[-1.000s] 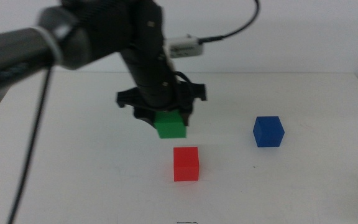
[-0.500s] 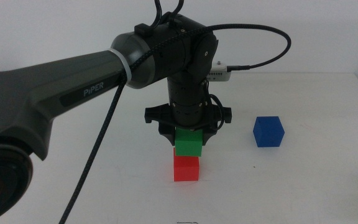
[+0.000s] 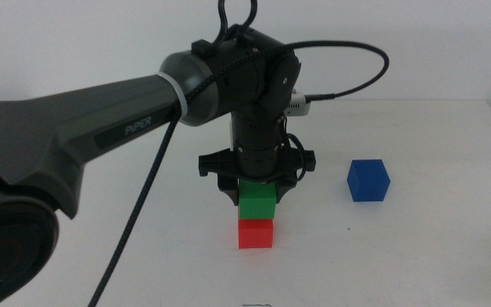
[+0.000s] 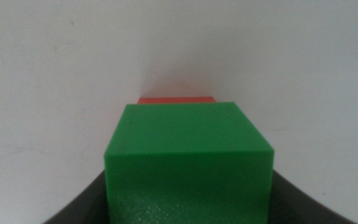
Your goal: Stack red cubes first, then green, then blue cubes in a specific spot.
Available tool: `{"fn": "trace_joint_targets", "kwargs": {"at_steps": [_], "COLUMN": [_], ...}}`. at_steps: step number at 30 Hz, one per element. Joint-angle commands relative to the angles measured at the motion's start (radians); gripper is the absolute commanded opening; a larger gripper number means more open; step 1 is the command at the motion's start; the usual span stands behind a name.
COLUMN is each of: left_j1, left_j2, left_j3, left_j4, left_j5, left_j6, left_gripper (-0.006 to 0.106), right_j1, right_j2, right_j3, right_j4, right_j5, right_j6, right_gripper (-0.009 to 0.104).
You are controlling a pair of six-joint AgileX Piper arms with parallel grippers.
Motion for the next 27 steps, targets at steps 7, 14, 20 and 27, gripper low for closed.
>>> {"fn": "trace_joint_targets", "kwargs": {"at_steps": [7, 14, 20, 27], "left_j1": [-0.004, -0.004, -0.004, -0.004], "left_j2": [-0.044, -0.044, -0.042, -0.042], "left_j3": [-0.033, -0.033, -0.033, -0.033], "left_j4": [0.002, -0.01, -0.017, -0.016], "left_j5": [-0.003, 0.016, 0.041, 0.06], "left_j6": [-0.023, -0.024, -0.024, -0.013], "left_gripper": [0.029, 0.029, 0.031, 0.078], "right_j1": [-0.001, -0.001, -0.001, -0.001], "right_j2": [-0.015, -0.015, -0.015, -0.015], "right_j3": [-0.023, -0.023, -0.023, -0.023], "right_j4": [-0.012, -0.012, -0.012, -0.012], "right_j5": [-0.073, -0.073, -0.073, -0.073], "right_j6": [-0.013, -0.013, -0.013, -0.013], "right_gripper": [0.09, 0.09, 0.09, 0.09]}}
